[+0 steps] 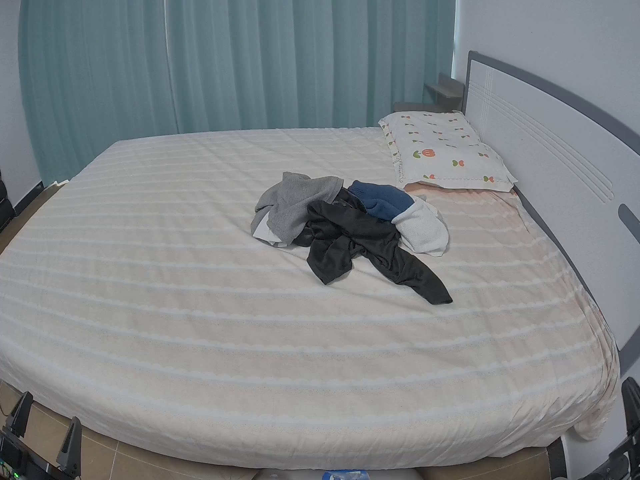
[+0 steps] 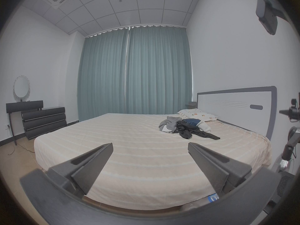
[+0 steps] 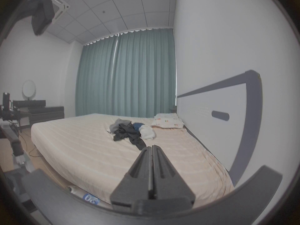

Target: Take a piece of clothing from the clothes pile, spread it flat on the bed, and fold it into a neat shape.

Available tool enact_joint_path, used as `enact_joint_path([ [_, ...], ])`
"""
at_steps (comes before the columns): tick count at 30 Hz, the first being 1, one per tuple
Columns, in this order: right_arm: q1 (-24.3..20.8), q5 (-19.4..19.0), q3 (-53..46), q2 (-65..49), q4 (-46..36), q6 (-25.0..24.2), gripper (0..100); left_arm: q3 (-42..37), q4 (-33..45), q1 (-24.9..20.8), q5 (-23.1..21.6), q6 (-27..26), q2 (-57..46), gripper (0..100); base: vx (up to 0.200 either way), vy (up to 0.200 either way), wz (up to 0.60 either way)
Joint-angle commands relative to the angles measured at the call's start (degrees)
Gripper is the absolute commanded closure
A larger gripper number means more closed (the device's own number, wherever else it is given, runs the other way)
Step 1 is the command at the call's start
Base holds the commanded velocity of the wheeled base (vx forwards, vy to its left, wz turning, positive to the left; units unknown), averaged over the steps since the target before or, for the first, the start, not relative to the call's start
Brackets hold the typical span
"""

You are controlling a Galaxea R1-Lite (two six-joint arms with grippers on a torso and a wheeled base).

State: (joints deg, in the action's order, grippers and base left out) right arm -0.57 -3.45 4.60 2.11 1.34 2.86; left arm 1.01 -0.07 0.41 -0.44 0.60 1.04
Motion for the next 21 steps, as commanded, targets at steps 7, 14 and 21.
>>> enact_joint_path([
  [7,-2.9,-7.9,15.1,53.8,6.7,-3.7,100,-0.9,0.1,0.0,0.0,0.0,-0.5,0,0.000,0.000,0.00],
  [14,-8.7,-7.0,19.7,81.4,24.2,-11.5,100,-0.9,0.0,0.0,0.0,0.0,-0.6,0,0.000,0.000,0.00],
  [21,-14.5,0.0,34.8,105.6,31.4,-24.6,100,-0.9,0.0,0.0,0.0,0.0,-0.5,0,0.000,0.000,0.00],
])
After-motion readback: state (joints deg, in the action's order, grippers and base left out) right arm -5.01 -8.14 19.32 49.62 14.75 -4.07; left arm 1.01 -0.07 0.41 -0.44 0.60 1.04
